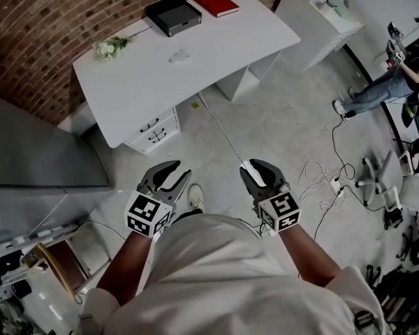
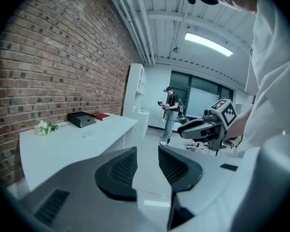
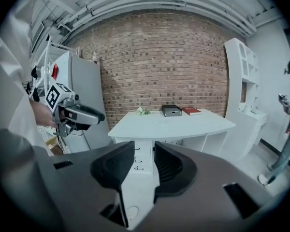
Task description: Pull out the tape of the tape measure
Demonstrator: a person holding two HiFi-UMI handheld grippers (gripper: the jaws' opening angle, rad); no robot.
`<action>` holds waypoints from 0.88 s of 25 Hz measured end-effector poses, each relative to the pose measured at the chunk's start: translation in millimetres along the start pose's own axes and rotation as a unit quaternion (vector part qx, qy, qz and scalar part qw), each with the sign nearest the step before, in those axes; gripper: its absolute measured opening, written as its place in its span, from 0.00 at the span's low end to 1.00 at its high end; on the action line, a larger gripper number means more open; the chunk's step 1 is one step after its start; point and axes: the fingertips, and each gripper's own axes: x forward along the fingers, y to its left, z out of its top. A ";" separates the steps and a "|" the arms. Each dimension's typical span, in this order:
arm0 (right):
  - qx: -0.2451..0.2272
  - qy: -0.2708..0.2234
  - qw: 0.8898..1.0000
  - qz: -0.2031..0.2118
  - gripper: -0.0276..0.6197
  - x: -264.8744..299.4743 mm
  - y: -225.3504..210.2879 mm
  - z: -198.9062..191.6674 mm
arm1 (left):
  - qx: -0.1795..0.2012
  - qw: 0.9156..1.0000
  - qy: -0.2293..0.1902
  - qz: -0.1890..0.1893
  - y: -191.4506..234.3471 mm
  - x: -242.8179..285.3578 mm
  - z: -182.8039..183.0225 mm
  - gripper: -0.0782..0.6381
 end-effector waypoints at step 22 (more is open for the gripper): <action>-0.050 0.002 0.995 0.085 0.24 108.5 -127.2 53.6 | -0.032 0.998 0.008 0.060 101.1 124.6 39.8 0.30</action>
